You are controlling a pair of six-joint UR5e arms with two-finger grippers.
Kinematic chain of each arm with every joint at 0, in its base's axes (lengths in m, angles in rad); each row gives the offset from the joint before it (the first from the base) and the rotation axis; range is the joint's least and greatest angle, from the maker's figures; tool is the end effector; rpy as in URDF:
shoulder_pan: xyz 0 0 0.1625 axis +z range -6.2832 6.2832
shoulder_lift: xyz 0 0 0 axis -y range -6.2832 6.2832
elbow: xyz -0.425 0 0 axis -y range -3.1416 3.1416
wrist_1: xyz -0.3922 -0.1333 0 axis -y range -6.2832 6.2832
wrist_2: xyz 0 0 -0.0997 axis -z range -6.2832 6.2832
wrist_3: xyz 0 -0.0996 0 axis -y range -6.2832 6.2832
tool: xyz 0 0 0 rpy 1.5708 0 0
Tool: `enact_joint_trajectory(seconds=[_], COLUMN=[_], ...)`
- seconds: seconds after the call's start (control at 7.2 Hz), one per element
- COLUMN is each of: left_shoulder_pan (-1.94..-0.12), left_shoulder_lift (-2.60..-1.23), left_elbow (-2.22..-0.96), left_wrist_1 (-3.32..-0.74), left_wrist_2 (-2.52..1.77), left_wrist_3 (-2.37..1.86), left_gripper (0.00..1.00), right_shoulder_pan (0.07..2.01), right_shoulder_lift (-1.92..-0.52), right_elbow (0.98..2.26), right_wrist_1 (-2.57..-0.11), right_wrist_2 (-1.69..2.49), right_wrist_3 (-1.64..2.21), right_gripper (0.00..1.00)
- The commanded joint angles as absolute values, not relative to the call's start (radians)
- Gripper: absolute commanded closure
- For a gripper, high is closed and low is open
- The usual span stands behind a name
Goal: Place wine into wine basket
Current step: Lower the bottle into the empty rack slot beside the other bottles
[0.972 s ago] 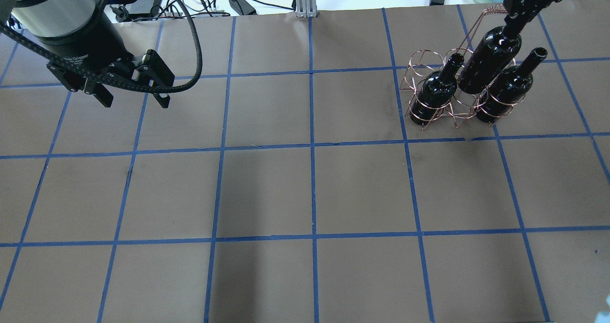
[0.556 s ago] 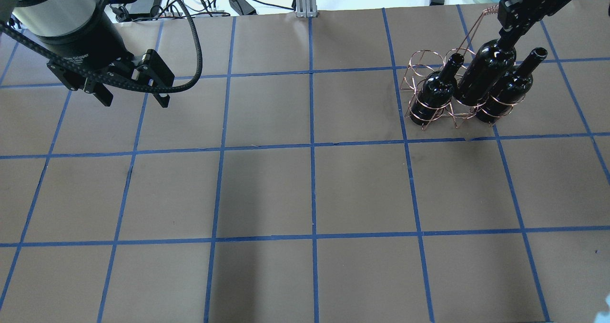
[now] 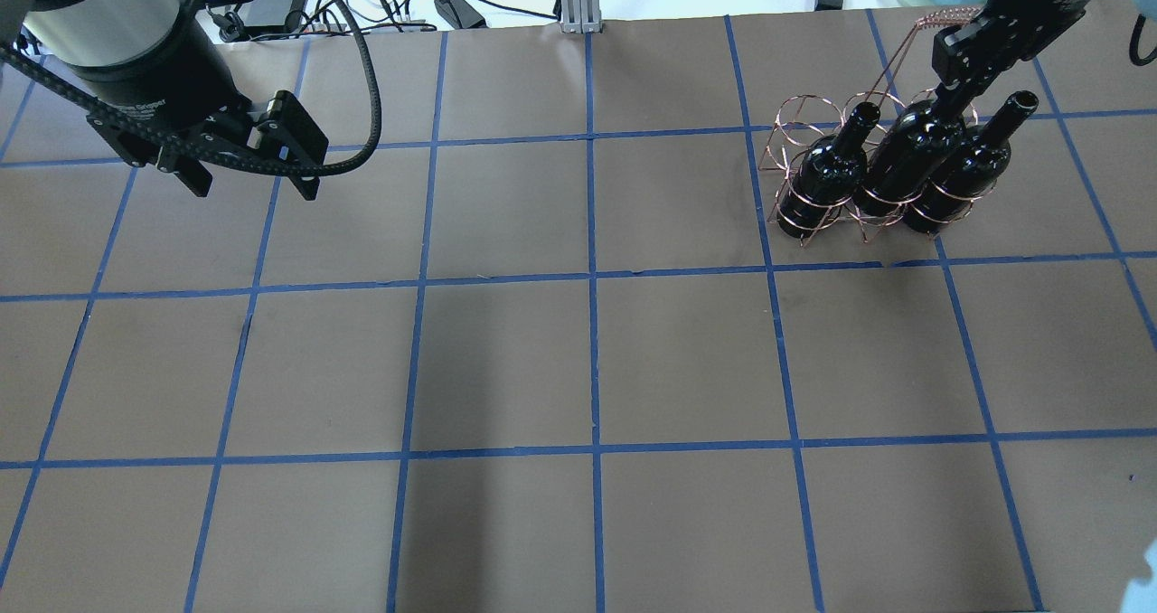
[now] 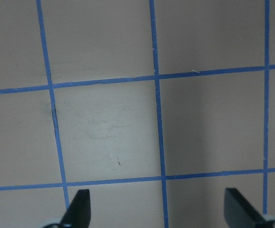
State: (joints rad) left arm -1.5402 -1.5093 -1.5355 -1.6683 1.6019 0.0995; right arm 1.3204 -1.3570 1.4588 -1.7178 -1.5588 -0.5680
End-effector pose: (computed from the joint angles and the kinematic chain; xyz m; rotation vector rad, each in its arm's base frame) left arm -0.1160 -0.4676 0.5250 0.1072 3.1088 0.0042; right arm -0.0145 -0.5995 0.4430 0.4960 -3.0943 0.0725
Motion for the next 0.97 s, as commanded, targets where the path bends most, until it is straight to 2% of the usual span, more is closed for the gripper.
enact_joint_trajectory(seconds=[0.0, 0.14, 0.28, 0.42, 0.83], left_shoulder_pan=[-1.54, -1.54, -1.54, -1.54, -1.54], left_shoulder_lift=[-1.509, -1.509, -1.509, -1.509, -1.503], left_elbow=[-1.536, -1.537, -1.536, -1.537, -1.548], left_wrist_1=[-1.669, -1.669, -1.669, -1.669, -1.669], left_wrist_2=[1.605, 1.603, 1.603, 1.603, 1.603], left_wrist_3=[0.101, 0.101, 0.101, 0.101, 0.1], left_gripper=[0.0, 0.0, 0.0, 0.0, 0.0], right_shoulder_pan=[1.319, 1.319, 1.319, 1.319, 1.334], right_shoulder_lift=[-1.353, -1.353, -1.353, -1.353, -1.406], right_elbow=[1.463, 1.463, 1.463, 1.463, 1.463], right_wrist_1=[-1.726, -1.735, -1.749, -1.758, -1.775], right_wrist_2=[-1.56, -1.56, -1.56, -1.56, -1.542], right_wrist_3=[-0.58, -0.58, -0.578, -0.571, -0.47], right_gripper=[0.73, 0.54, 0.05, 0.01, 0.0])
